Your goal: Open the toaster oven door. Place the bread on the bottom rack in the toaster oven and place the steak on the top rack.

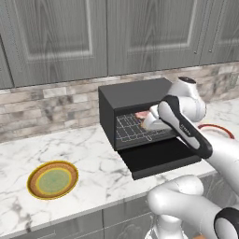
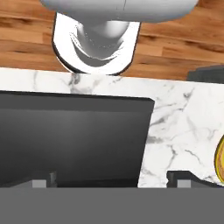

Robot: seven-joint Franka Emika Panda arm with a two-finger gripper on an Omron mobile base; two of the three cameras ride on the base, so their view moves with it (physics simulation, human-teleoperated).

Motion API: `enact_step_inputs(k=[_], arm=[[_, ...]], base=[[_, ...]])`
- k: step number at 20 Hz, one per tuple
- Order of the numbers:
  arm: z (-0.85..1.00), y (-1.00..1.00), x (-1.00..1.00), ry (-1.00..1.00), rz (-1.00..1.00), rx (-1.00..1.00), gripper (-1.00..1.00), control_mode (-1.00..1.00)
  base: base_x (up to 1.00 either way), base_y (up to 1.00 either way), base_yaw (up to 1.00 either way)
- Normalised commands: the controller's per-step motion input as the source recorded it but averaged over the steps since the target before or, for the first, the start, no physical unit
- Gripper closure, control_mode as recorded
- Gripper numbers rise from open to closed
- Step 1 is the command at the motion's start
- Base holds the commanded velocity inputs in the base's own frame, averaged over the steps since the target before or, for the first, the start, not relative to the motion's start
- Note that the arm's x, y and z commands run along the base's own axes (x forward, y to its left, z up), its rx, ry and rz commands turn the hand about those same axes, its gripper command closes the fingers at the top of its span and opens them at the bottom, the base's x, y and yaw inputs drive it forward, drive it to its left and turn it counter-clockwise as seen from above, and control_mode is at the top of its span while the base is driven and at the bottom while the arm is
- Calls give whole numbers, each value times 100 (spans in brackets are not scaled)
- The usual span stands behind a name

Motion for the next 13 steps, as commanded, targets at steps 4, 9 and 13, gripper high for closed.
enact_step_inputs(k=[4, 9, 13], arm=[[100, 23, -94, 4, 0, 0, -100, -100], [77, 60, -98, -1, 0, -3, -100, -100], [53, 98, -90, -9, 3, -16, -100, -100]], base=[[0, 0, 0], [0, 0, 0], [0, 0, 0]])
